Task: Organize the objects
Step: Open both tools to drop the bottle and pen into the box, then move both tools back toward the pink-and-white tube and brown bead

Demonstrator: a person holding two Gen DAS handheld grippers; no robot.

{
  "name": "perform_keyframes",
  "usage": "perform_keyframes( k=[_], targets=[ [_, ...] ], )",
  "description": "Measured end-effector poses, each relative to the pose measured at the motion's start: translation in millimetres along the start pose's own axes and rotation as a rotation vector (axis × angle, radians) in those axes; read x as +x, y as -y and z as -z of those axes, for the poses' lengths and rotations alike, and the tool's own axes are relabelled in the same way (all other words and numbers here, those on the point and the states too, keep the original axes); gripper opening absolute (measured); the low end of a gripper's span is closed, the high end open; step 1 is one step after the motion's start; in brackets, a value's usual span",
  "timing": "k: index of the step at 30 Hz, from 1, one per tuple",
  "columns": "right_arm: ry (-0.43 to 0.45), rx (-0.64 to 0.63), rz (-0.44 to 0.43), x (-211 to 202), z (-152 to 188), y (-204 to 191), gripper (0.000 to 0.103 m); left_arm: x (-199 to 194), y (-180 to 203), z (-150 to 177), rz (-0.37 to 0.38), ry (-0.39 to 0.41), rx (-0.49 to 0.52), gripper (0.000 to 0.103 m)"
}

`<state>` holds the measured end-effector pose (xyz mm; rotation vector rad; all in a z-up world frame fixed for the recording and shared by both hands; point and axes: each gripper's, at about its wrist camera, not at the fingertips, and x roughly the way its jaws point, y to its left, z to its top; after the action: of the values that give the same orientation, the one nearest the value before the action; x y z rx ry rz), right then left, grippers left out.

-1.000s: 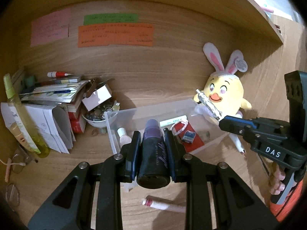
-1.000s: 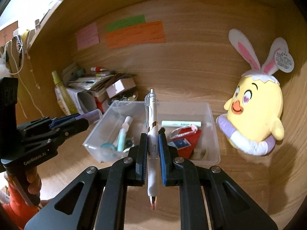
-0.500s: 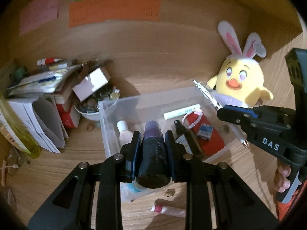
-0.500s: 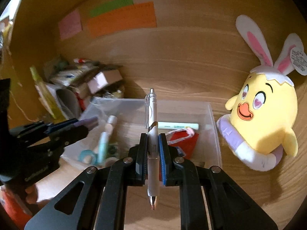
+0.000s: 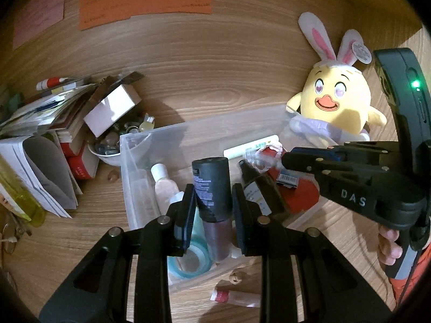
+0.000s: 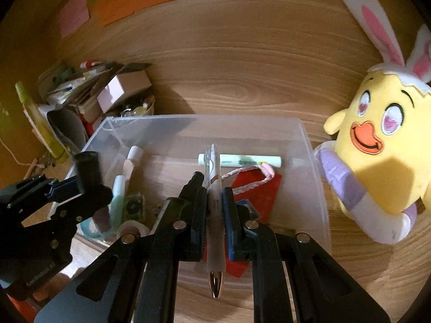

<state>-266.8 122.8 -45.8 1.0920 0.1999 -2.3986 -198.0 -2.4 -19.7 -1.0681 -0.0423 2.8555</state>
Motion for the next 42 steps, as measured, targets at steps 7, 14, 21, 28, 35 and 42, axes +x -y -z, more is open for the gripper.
perform_keyframes(
  k=[7,14,21,28,35,42],
  targets=[
    [0.036,-0.04,0.037,-15,4,-12,0.036,-11,-5,-1,0.003,0.021,-0.027,0.042],
    [0.083,-0.051,0.03,-46,10,-18,0.048,-35,0,-5,0.014,0.044,-0.014,0.061],
    [0.126,-0.058,0.015,-74,22,-23,0.055,-66,6,2,-0.004,0.088,0.017,0.075],
    [0.126,-0.081,-0.022,-86,38,-32,0.056,-79,6,21,-0.016,0.077,0.035,0.087],
    [0.121,-0.121,-0.019,-92,51,-41,0.056,-70,5,49,0.013,-0.014,0.038,0.094],
    [0.092,-0.106,-0.035,-89,62,-38,0.062,-46,18,75,0.037,-0.112,0.096,0.097]
  ],
)
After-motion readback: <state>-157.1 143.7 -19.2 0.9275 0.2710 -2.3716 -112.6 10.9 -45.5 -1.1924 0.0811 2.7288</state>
